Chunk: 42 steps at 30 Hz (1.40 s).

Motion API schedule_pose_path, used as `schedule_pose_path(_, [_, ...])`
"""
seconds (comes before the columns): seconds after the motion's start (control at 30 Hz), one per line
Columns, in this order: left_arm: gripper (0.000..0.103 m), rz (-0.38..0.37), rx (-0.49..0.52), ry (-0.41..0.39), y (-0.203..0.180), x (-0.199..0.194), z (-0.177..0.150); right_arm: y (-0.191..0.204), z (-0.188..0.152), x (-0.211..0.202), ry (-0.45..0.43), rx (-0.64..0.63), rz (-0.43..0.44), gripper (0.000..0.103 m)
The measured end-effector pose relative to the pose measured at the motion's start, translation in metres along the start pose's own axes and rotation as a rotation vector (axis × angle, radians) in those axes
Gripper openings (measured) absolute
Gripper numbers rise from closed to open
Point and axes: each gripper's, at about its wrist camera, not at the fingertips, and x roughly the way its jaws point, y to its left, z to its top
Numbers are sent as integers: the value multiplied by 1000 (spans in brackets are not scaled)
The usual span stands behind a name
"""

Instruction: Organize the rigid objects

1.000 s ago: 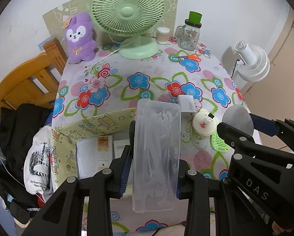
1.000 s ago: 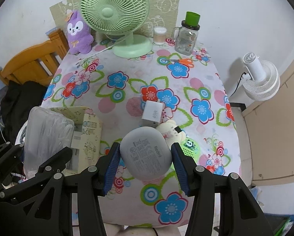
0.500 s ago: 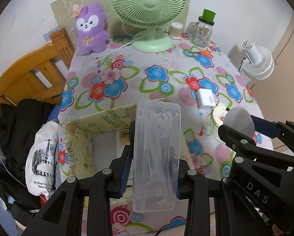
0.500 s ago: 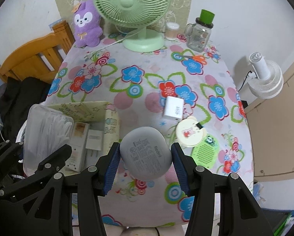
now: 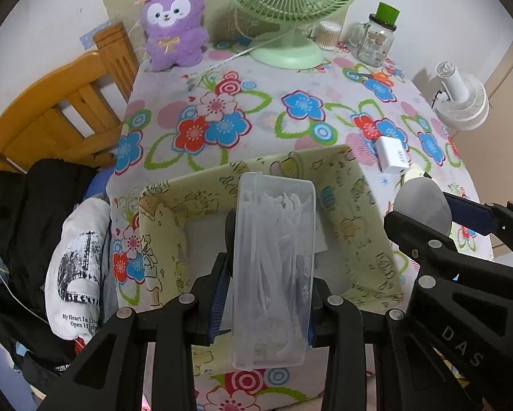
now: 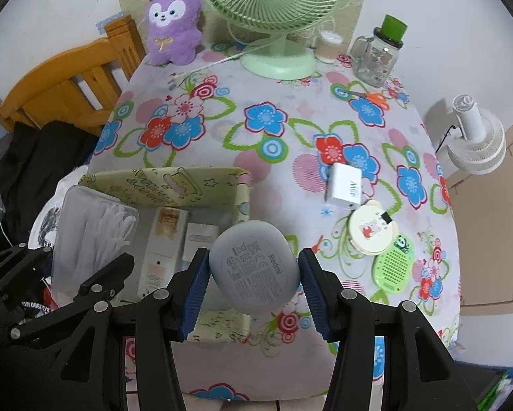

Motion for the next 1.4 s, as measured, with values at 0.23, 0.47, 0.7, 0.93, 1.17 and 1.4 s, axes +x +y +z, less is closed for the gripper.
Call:
schedule_pose_path(0.23, [36, 16, -6, 31, 12, 19, 0, 20, 6, 19, 31, -29, 3, 56])
schedule_pose_path(0.47, [36, 36, -10, 65, 23, 39, 1, 31, 12, 37, 66, -48, -3, 56])
schedule_pose_path(0.7, [37, 43, -10, 102, 32, 53, 0, 45, 23, 48, 65, -87, -27, 56])
schedule_pose_path(0.93, [57, -11, -12, 94, 37, 49, 3, 58, 26, 64, 107, -96, 3, 56])
schedule_pose_path(1.17, [76, -75, -42, 117, 35, 49, 8, 54, 31, 83, 159, -35, 55, 68])
schedule_pose_path(1.4, [81, -89, -39, 126, 34, 48, 9, 53, 29, 85, 171, -4, 109, 80])
